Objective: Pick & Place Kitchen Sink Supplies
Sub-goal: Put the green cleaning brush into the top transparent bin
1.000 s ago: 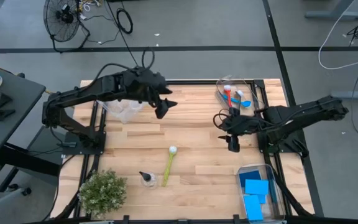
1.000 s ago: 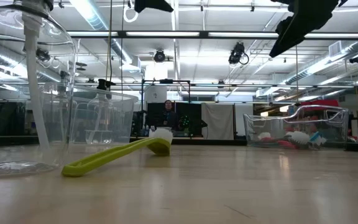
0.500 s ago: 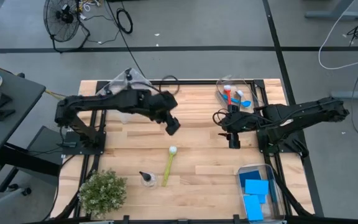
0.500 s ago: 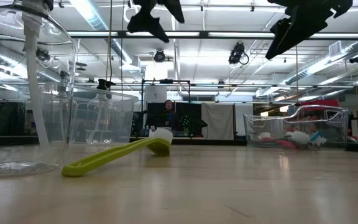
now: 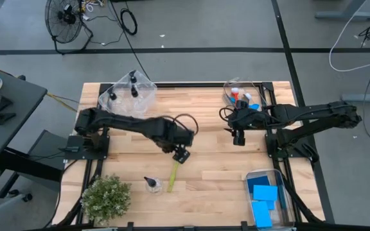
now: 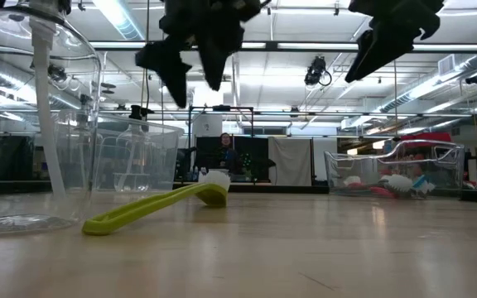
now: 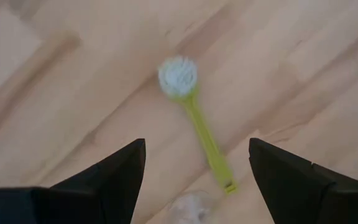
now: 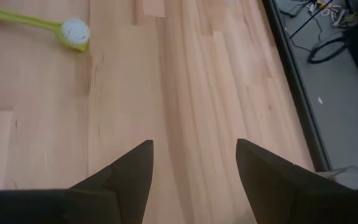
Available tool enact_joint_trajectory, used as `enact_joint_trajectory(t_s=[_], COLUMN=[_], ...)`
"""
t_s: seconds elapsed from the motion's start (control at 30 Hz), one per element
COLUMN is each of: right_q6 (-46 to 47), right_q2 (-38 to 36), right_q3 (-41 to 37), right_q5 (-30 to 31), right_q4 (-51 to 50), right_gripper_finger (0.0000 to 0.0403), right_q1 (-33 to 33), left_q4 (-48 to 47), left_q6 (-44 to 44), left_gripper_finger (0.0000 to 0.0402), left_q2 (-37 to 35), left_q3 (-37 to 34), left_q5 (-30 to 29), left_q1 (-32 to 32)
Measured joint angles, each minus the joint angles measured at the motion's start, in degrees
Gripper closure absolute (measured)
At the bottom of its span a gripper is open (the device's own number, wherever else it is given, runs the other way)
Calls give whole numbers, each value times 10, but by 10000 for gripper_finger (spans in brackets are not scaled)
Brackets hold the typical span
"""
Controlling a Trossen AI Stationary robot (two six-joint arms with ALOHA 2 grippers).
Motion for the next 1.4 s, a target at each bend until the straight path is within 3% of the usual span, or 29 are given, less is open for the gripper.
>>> enact_joint_trajectory(t_s=[0.4, 0.83, 1.23, 1.4], right_q6=[78, 90, 90, 90], right_q2=[1, 3, 4, 4], right_q3=[0, 0, 0, 0], right_q5=[-3, -5, -5, -5], right_q4=[40, 80, 81, 81], right_gripper_finger=[172, 172, 172, 172], right_q1=[-5, -5, -5, -5], left_q4=[-1, 35, 63, 83], left_q6=[-162, -174, -196, -201], left_gripper_finger=[115, 115, 117, 147], left_q2=[81, 145, 183, 190], left_q3=[0, 0, 0, 1], left_q5=[-27, -110, -128, -111], left_q1=[-63, -82, -74, -70])
